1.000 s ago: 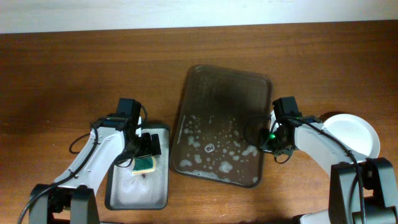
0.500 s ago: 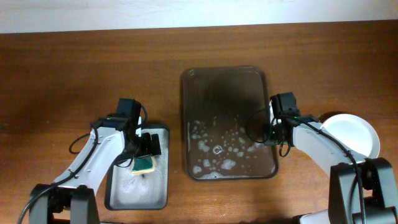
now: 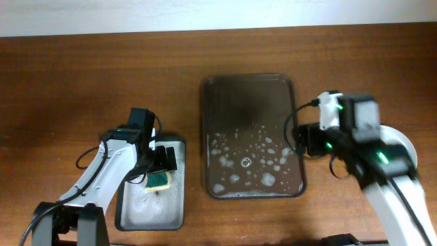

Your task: Clean dirty plates on tray and stack at the side

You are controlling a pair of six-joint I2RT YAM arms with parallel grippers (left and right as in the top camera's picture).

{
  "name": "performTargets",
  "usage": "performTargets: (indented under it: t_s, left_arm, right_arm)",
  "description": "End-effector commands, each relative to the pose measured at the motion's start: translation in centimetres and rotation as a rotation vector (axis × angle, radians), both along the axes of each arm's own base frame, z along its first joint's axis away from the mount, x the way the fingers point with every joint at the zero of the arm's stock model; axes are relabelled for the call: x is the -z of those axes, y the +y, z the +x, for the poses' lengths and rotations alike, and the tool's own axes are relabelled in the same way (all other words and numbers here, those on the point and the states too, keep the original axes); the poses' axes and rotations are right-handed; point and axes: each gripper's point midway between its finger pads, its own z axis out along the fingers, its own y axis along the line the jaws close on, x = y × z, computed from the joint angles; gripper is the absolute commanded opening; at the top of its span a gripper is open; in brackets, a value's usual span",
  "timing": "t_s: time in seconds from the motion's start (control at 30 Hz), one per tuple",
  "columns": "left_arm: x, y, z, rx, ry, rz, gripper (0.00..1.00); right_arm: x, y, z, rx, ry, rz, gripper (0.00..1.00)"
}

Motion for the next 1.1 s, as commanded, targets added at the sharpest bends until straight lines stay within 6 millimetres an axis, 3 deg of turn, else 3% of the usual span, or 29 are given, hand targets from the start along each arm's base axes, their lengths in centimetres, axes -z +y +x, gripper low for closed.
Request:
performTargets:
  t_s: [0.0,0.03,0.07,0.27,0.33,0.43,0.5,0.57,0.73,1.07]
  left_arm:
    - [-0.5,-0.1,0.3,0.008,-0.022,-0.010,1.00]
    - [-0.5,-0.1,0.3,0.008,-0.022,-0.010,0.99]
    - [-0.5,-0.1,0.3,0.008,-0.022,-0.010,1.00]
    - [-0.5,-0.1,0.3,0.008,-0.022,-0.010,1.00]
    - [-0.5,-0.1,0.3,0.008,-0.022,-0.010,1.00]
    - [-0.5,-0.1,0.3,0.008,-0.022,-0.010,1.00]
    - [-0.5,-0.1,0.3,0.008,-0.022,-0.010,1.00]
    - [-0.5,-0.1,0.3,0.008,-0.022,-0.010,1.00]
    - [-0.5,-0.1,0.3,0.008,-0.022,-0.010,1.00]
    - [-0.5,-0.1,0.3,0.008,-0.022,-0.010,1.00]
  right_arm:
    - [-5.6,3.8,-4.3,-0.165,-0.139,0.219,0.99]
    - [-7.6,4.9,-7.2,-0.236,-0.193,0.284,0.99]
    - [-8.3,4.8,-8.1,-0.249,-0.236,0.278,0.99]
    - [-10.3,-2.1,-11.2,0.035,-0.464,0.024,0.99]
    - [-9.0,-2.5,-10.9,0.056,-0.506,0.015,0.99]
    - [-3.2,-1.6,-9.1,0.025,-0.552,0.050,0.99]
    - [2.4,-0.6,-7.6,-0.012,-0.629,0.085,0.99]
    - [4.0,-0.6,-6.3,-0.009,-0.710,0.092,0.99]
    - [5.7,-0.4,-4.1,-0.005,-0.837,0.103,0.99]
    - [5.7,-0.6,-4.1,0.004,-0.836,0.099,0.99]
